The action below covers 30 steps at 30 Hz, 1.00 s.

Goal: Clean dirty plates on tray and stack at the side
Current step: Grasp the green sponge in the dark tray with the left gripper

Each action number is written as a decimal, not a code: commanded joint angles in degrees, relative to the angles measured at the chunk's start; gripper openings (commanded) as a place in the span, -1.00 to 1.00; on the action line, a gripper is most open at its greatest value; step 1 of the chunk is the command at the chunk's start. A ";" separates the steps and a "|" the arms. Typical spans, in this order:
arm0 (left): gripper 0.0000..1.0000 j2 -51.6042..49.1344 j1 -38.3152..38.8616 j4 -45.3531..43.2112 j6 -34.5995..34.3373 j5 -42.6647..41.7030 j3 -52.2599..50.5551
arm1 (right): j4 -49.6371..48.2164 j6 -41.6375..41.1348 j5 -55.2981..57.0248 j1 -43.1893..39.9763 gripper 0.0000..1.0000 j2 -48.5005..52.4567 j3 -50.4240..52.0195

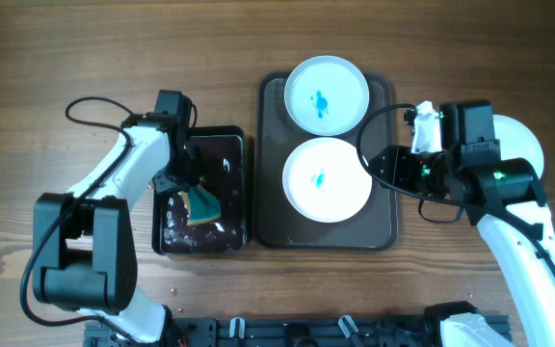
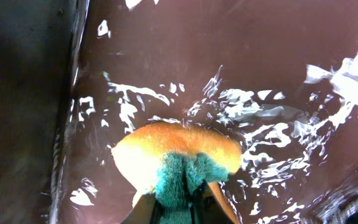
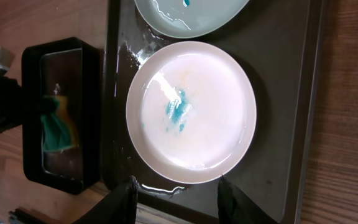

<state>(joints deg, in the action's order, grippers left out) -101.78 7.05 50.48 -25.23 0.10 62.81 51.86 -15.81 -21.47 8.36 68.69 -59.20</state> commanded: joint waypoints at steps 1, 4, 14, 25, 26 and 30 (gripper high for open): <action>-0.35 0.61 -0.04 5.44 1.07 -0.74 7.30 | -0.15 -0.83 -1.07 -0.07 -0.17 0.39 0.07; 0.11 0.63 -0.04 10.99 1.05 -0.74 11.54 | -0.13 -0.83 -1.05 -0.07 -0.17 0.39 0.07; 0.01 0.52 -0.02 14.40 0.79 -1.51 7.74 | -0.09 -0.74 -0.85 -0.07 -0.15 0.39 0.07; -0.66 0.52 5.25 -4.74 0.83 -4.13 -7.32 | -0.07 -0.87 -0.85 -0.07 -0.14 0.39 0.07; -0.80 0.55 5.53 -4.87 0.85 -4.11 -7.23 | -0.07 -0.87 -0.85 -0.07 -0.14 0.39 0.07; -0.47 0.63 5.42 -2.27 0.83 -4.15 -5.20 | 0.00 -0.85 -0.85 -0.07 -0.14 0.39 0.07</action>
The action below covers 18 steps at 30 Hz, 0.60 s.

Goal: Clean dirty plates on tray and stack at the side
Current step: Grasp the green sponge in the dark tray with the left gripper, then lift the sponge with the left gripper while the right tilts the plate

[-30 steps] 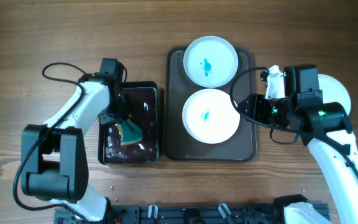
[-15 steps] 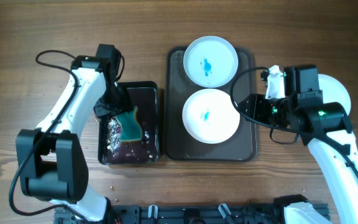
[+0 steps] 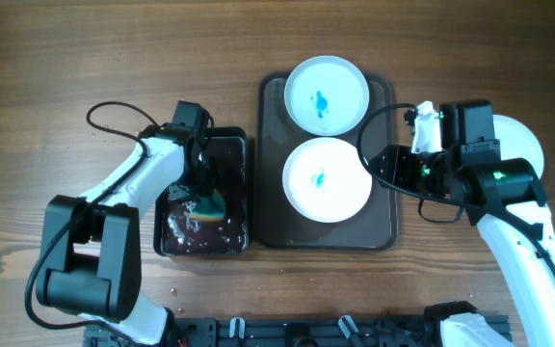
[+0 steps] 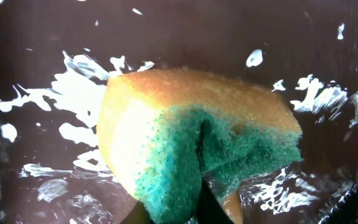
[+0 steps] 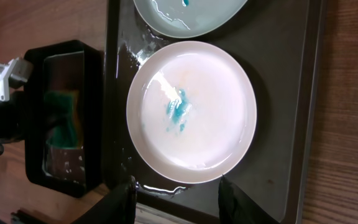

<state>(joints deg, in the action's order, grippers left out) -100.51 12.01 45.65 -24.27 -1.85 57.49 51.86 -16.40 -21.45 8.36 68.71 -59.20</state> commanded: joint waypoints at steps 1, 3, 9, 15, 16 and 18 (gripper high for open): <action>-0.36 -0.63 0.35 4.28 -0.11 -2.19 1.36 | 0.07 -0.26 -0.87 -0.07 -0.14 0.37 0.07; -0.08 -0.61 0.07 8.72 0.04 -2.16 5.01 | 0.11 -0.26 -0.87 -0.07 -0.14 0.37 0.07; 0.18 -0.61 0.17 16.55 0.09 -2.19 12.85 | 0.04 -0.22 -0.85 -0.07 -0.14 0.37 0.07; 0.18 -0.68 0.55 16.52 0.07 -2.16 10.75 | 0.11 -0.22 -0.85 -0.07 -0.13 0.37 0.07; 0.17 -0.70 0.63 16.22 0.04 -2.16 9.86 | 0.11 -0.24 -0.85 -0.07 -0.14 0.37 0.07; 0.16 -0.70 0.81 14.19 -0.15 -2.16 7.37 | 0.11 -0.22 -0.85 -0.07 -0.13 0.37 0.07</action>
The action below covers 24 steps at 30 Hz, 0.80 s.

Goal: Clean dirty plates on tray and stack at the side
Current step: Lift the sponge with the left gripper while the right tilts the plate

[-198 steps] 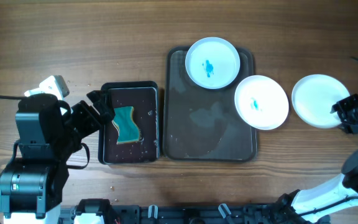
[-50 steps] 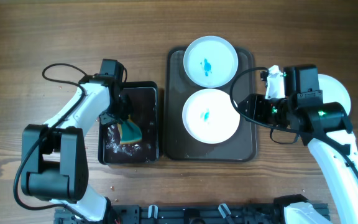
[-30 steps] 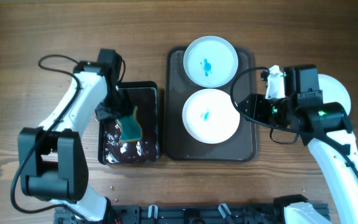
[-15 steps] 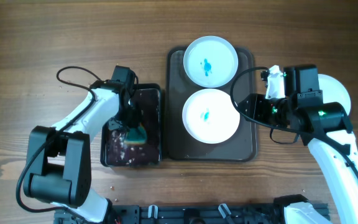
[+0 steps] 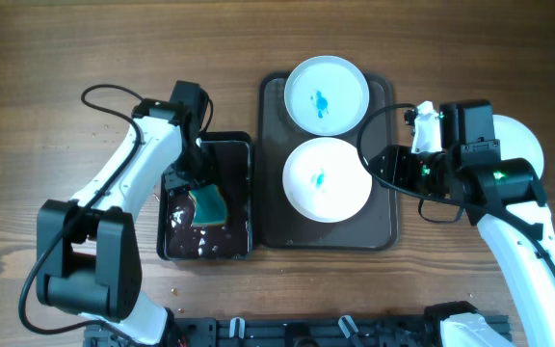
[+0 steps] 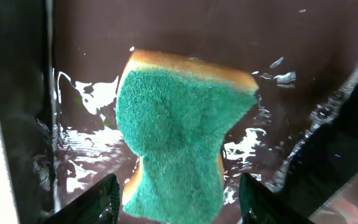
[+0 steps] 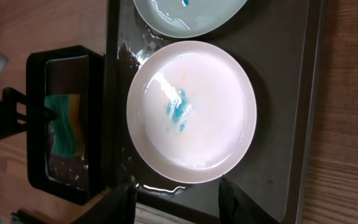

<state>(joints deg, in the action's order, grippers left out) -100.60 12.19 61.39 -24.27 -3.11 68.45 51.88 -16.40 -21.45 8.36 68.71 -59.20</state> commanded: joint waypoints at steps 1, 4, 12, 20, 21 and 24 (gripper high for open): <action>0.11 -0.61 0.63 -3.48 -0.15 -0.90 -5.40 | 0.09 -0.22 -0.85 -0.07 -0.12 0.37 0.07; 0.00 -0.61 0.68 -9.53 -0.92 -0.94 -10.40 | 0.07 -0.22 -0.85 -0.07 -0.06 0.44 0.07; -0.49 -0.52 0.68 -12.48 -1.64 -0.96 -12.46 | 0.83 -0.13 1.07 -0.07 -0.07 2.62 0.07; 0.14 -0.52 0.68 -3.37 -1.40 -0.87 -4.15 | 1.75 -0.07 1.05 -0.07 -0.21 3.82 0.07; 0.17 -0.52 0.68 -2.43 -1.40 -0.87 -3.21 | 1.75 -0.09 1.05 -0.07 -0.21 3.82 0.07; 0.17 -0.52 0.68 -1.25 -1.40 -0.87 -2.49 | 1.75 -0.09 1.05 -0.07 -0.21 3.82 0.07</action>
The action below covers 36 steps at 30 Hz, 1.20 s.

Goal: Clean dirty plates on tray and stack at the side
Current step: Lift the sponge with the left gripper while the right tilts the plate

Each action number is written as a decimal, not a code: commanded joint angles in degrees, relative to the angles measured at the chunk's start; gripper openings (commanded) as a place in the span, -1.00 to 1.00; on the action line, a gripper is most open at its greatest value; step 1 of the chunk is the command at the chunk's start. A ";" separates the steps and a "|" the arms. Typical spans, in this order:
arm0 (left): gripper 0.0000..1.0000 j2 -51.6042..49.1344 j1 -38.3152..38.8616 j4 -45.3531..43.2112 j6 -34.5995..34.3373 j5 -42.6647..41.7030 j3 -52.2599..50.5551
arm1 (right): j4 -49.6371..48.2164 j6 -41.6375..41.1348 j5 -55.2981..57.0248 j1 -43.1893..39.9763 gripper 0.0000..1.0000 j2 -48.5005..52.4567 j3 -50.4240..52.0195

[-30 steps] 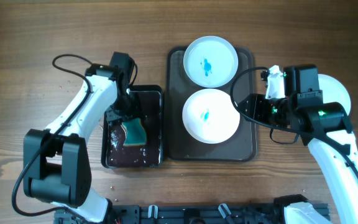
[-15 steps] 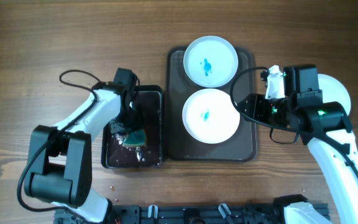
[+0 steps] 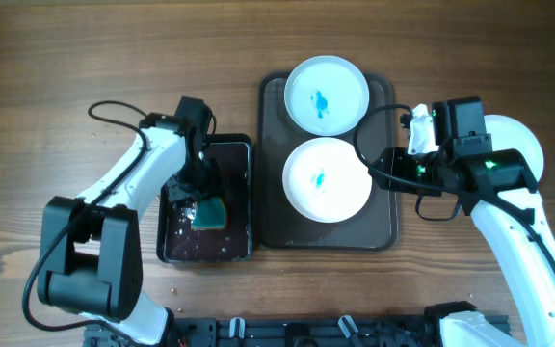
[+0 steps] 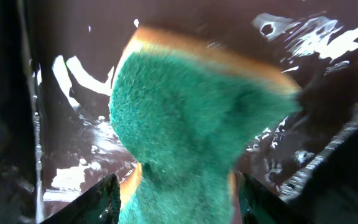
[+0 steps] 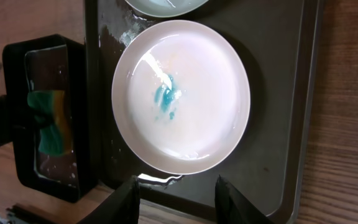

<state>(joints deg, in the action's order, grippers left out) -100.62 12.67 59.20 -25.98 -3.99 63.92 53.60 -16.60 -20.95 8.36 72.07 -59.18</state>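
The green-and-yellow sponge [image 4: 191, 118] lies green face up in the wet black basin [image 3: 162, 253]. My left gripper [image 4: 178, 183] is open, low over the sponge [image 3: 211, 213], with a finger on each side of it. On the dark tray [image 3: 385, 236] sit two white plates, each with a blue smear: a far plate [image 3: 327, 93] and a near plate [image 3: 327, 180]. My right gripper [image 5: 178, 186] hangs open and holds nothing, over the tray's right rim beside the near plate [image 5: 182, 96].
A white plate [image 3: 523, 145] lies on the wood right of the tray, partly under my right arm. The basin [image 5: 17, 56] stands just left of the tray. A black cable loops from the left arm over the table.
My left gripper has come in closer to the sponge, which now fills its view, and is still open. My right gripper has shifted slightly along the tray edge.
My left gripper was shut on the sponge in the basin's water, and still pinched it a second later. Then it stood open above the sponge lying flat. Now it is open close round it. The right gripper stayed open by the near plate throughout.
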 commanded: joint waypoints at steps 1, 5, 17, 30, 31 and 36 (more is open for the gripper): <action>0.16 -0.52 0.20 1.07 0.31 -0.02 1.97 | 0.02 0.11 0.55 -0.07 -0.20 0.46 0.04; 0.11 -0.52 0.39 0.24 0.28 -0.02 0.28 | 0.00 0.09 0.57 -0.07 -0.19 0.46 0.04; -0.88 -0.28 0.66 -9.49 0.00 -0.07 -7.98 | 0.00 0.09 0.59 -0.07 -0.19 0.46 0.04; -0.92 4.28 0.61 -4.26 0.09 -0.04 -2.32 | 0.22 -0.07 1.66 -0.07 -0.18 0.48 0.04; -0.92 4.79 0.61 -3.98 0.09 -0.04 -1.90 | 0.33 -0.04 1.66 -0.07 -0.18 0.48 0.04; -0.92 6.25 0.61 -2.71 0.09 -0.04 -1.53 | 0.55 -0.07 3.72 -0.07 -0.20 0.48 0.04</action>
<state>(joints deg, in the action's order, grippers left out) -96.27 13.04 55.68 -25.98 -4.21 61.12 53.95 -16.60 -20.12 8.36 72.07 -59.18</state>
